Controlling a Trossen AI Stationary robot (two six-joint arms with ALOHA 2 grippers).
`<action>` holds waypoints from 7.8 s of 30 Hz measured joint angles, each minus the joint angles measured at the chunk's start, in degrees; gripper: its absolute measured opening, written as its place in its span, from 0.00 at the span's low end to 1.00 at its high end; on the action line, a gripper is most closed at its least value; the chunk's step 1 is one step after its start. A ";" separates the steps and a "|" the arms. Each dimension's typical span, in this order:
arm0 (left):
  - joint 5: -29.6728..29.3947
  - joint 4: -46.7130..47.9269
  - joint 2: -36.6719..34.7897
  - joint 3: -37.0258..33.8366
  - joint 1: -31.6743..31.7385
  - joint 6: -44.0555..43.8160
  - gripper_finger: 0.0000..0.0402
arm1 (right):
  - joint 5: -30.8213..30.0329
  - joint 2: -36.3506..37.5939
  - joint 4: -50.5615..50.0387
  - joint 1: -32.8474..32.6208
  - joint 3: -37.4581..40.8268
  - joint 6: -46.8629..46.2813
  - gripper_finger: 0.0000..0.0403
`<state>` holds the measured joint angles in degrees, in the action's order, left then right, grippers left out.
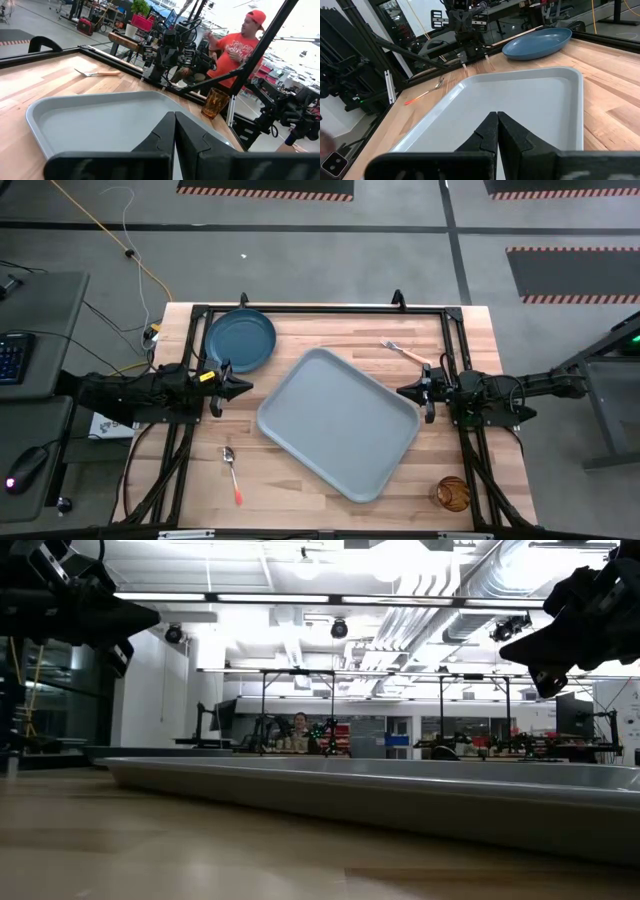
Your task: Pick and place plate/cup/fork/spoon on tray
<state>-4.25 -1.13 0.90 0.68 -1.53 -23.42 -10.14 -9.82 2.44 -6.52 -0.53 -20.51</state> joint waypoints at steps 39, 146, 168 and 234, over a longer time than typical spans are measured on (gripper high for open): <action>0.00 -0.02 0.01 0.00 0.01 0.00 0.00 | 0.00 -0.02 0.00 0.02 0.02 -0.02 0.00; -4.40 16.10 36.05 42.28 20.16 -20.00 0.60 | -18.07 -0.24 35.59 0.15 0.02 -9.90 0.00; -3.76 16.16 38.59 42.28 19.44 -19.96 0.60 | -4.37 -44.51 -54.44 39.61 -49.23 -18.04 0.41; -1.99 -25.49 70.89 42.31 16.13 -6.07 0.60 | -11.10 -62.17 -24.07 12.62 -52.08 -25.73 0.05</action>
<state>-6.24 -26.62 71.79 42.99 14.60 -29.49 -21.24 -71.99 -21.63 6.09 -52.62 -46.24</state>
